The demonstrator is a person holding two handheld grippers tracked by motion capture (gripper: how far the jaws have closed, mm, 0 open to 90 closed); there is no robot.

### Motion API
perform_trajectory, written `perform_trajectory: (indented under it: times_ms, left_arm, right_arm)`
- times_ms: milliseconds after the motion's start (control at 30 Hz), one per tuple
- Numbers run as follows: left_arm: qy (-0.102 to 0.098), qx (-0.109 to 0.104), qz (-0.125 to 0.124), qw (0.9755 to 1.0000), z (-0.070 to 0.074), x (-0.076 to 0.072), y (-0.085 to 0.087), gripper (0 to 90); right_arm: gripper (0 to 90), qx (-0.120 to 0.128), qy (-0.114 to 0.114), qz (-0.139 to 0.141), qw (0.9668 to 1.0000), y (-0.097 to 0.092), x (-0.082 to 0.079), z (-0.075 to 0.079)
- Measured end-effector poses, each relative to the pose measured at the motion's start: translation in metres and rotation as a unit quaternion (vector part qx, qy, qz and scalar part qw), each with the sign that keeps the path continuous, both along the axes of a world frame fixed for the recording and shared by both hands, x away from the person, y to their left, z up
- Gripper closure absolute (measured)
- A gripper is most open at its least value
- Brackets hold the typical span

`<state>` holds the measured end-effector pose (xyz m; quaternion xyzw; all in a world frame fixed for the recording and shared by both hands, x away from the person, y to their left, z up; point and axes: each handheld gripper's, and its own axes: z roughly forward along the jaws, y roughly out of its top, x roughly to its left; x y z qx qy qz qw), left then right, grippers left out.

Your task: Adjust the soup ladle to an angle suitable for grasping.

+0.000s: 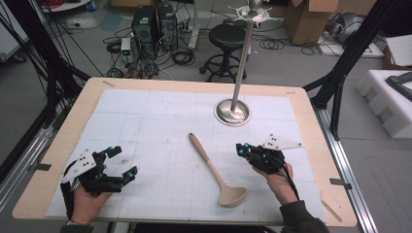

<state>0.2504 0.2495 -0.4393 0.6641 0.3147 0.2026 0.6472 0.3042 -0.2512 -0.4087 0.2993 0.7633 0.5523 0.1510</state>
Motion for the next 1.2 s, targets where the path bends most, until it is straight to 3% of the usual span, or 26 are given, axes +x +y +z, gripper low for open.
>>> perform_trajectory:
  times_ms: [167,300,600,900,1067,1200]
  left_arm:
    - [-0.002,0.001,-0.002,1.0,0.0,0.0,0.0,1.7]
    - [-0.001,-0.001,-0.001,1.0,0.0,0.0,0.001,1.7]
    - [-0.001,-0.003,-0.005,1.0,0.001,-0.001,0.001,1.7]
    - [0.0,-0.003,-0.005,1.0,0.001,-0.001,0.001,1.8]
    - [0.001,-0.004,-0.005,1.0,0.001,-0.001,0.001,1.7]
    - [0.002,-0.002,-0.006,1.0,0.0,-0.001,0.001,1.8]
  right_arm:
    - [90.0,-0.012,-0.002,0.003,0.9999,0.011,0.006,0.003]
    - [90.0,-0.03,0.006,0.023,0.9993,0.024,0.015,0.006]
    - [90.0,-0.049,0.018,0.028,0.9982,0.04,0.03,0.005]
    - [90.0,-0.053,0.042,0.047,0.9966,0.056,0.049,0.006]
    - [90.0,-0.074,0.069,0.045,0.9939,0.065,0.062,0.0]
    - [90.0,-0.078,0.074,0.05,0.993,0.071,0.069,0.0]
